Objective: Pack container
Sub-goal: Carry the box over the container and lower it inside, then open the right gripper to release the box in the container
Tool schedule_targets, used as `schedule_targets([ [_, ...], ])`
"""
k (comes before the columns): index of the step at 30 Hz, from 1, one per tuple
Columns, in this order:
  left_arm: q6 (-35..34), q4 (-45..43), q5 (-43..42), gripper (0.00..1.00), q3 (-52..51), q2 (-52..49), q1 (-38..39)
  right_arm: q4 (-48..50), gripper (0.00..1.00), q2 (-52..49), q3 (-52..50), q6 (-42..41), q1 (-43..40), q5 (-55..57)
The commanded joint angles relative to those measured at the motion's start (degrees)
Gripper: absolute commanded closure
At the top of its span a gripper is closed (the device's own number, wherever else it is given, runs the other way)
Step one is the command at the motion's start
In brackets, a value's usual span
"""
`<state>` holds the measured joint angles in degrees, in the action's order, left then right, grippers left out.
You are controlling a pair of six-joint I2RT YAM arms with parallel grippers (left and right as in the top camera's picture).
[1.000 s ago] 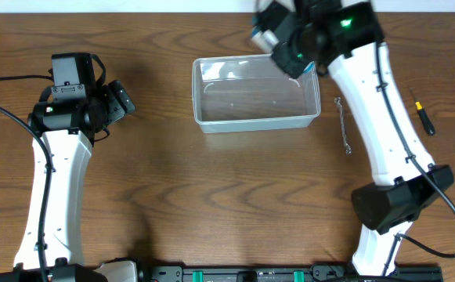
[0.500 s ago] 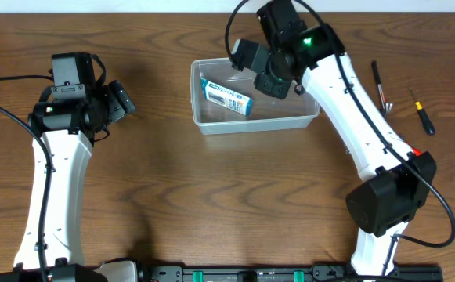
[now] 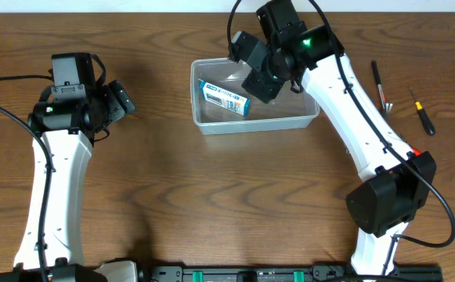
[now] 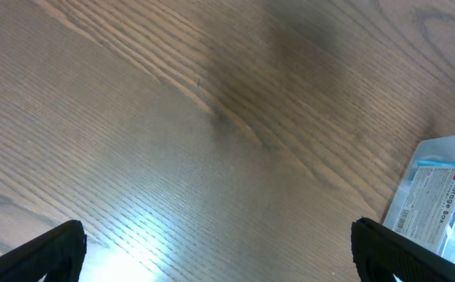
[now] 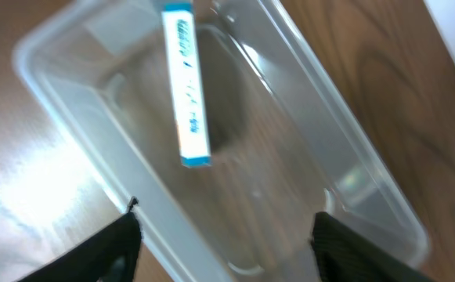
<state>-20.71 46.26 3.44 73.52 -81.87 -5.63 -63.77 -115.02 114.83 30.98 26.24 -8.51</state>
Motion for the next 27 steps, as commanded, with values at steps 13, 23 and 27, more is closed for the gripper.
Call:
schedule_targets([
  [13,1.0,0.1,0.9,0.02,-0.3,0.2,-0.2,0.2,0.61,-8.8,1.2,-4.0,2.9,-7.8],
  [23,1.0,0.1,0.9,0.02,-0.3,0.2,-0.2,1.5,0.61,-14.7,1.2,-4.0,3.0,-7.8],
  [27,1.0,0.1,0.9,0.02,-0.3,0.2,-0.2,2.9,0.61,-15.4,1.2,-4.8,3.0,-5.0],
])
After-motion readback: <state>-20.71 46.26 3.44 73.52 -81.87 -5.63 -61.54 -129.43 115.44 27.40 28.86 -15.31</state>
